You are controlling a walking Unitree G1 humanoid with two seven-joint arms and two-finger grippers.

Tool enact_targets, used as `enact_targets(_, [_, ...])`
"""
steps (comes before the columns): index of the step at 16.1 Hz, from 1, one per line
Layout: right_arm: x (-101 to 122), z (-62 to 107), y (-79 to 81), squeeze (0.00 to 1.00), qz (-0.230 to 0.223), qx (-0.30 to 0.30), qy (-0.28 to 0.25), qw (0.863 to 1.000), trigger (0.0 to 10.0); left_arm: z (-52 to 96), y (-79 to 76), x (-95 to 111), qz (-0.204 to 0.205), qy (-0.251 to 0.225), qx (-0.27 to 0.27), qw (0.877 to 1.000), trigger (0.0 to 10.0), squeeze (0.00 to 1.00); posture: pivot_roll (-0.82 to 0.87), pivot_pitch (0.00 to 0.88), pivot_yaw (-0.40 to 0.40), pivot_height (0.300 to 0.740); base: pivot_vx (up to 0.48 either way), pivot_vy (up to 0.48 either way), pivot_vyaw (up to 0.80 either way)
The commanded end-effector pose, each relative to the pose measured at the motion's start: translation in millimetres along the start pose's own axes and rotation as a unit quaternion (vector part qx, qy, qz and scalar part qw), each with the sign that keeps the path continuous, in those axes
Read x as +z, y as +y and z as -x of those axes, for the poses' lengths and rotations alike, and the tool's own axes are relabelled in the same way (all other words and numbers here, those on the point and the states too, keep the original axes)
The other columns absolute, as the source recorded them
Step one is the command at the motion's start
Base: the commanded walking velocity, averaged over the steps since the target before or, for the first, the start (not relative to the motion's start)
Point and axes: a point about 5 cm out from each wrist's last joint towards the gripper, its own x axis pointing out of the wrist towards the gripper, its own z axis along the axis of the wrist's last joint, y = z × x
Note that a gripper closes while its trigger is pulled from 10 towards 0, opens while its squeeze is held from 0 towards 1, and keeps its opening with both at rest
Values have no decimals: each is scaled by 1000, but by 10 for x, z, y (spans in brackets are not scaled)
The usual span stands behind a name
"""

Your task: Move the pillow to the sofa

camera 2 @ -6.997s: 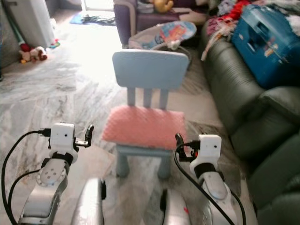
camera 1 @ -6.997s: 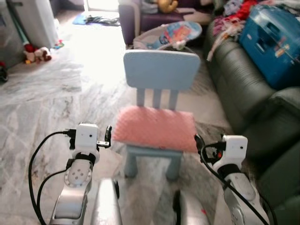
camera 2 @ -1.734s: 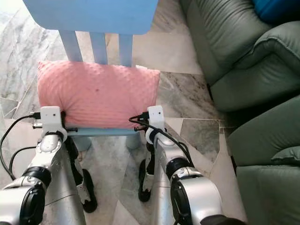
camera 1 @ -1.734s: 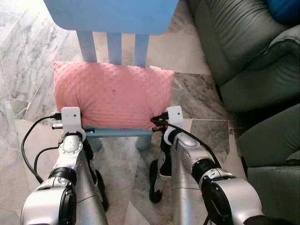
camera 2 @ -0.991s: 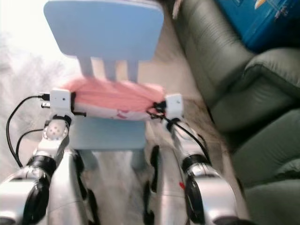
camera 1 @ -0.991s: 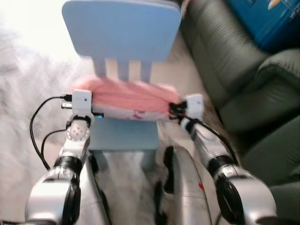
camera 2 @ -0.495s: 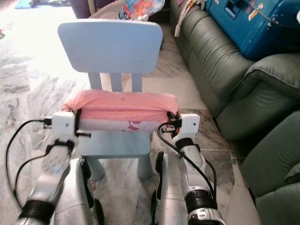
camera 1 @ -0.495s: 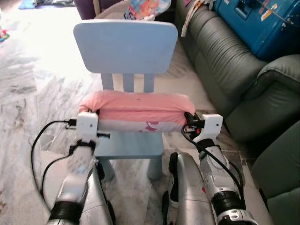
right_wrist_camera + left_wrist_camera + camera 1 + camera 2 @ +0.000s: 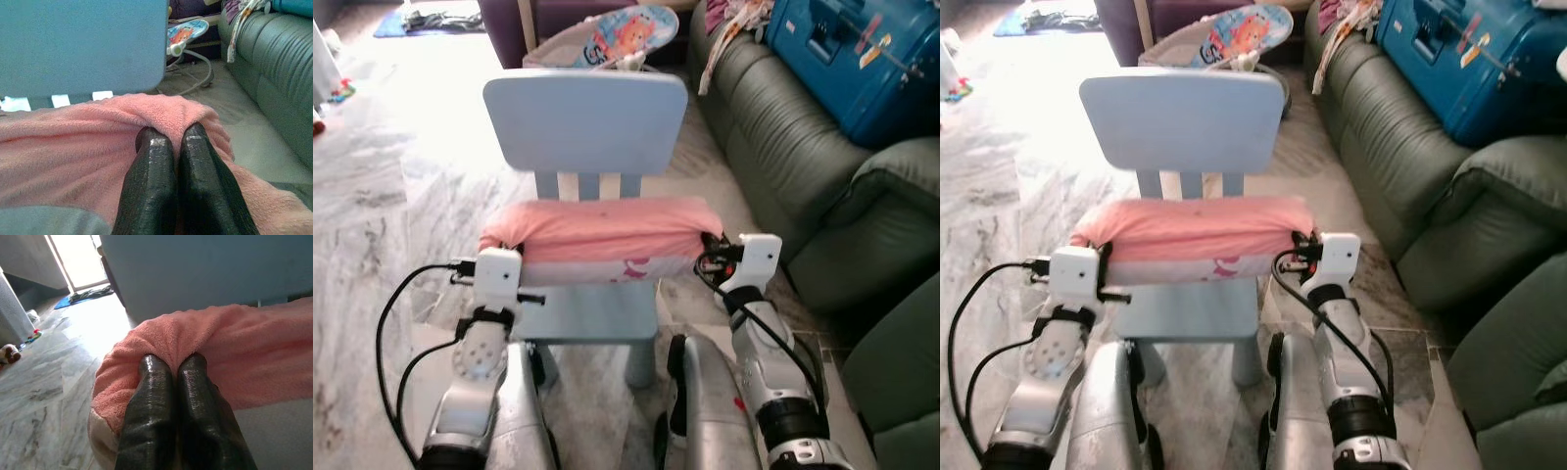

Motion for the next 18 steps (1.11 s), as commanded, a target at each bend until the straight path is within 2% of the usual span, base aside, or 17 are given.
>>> enact_targets(1, [156,-50,-62,0,2,-14,-25,1000,10000,-44,36,89,-4,-13,15,1000,0,0,51,0,-33,608,0,0,0])
enact_targets(7, [175,-21,-97,0,5,-20,-24,1000,10000,-98,-47,110,0,-6,1,1000,0,0,28,0,-20,672,0,0,0])
enact_targets(8, [174,-10,-90,0,5,-20,-23,1000,10000,-124,-82,111,-1,-3,0,1000,1725,0,22,0,-17,691,0,0,0])
enact_targets(9, [179,-11,-87,0,5,-20,-23,1000,10000,-140,-100,108,5,0,4,1000,4000,0,20,0,-17,701,0,0,0])
enact_targets(10, [182,-17,-91,0,6,-20,-23,1000,10000,-159,-123,97,-3,6,1,1000,10000,0,18,0,-18,716,0,0,0])
enact_targets(12, [187,-24,-99,0,6,-21,-22,1000,10000,-163,-148,63,-11,15,-4,1000,10000,0,17,0,-19,740,0,0,0])
enact_targets(18, [235,-53,-108,0,6,-22,-25,999,10000,-198,-204,32,-4,24,-4,1000,10000,0,10,0,-22,740,0,0,0])
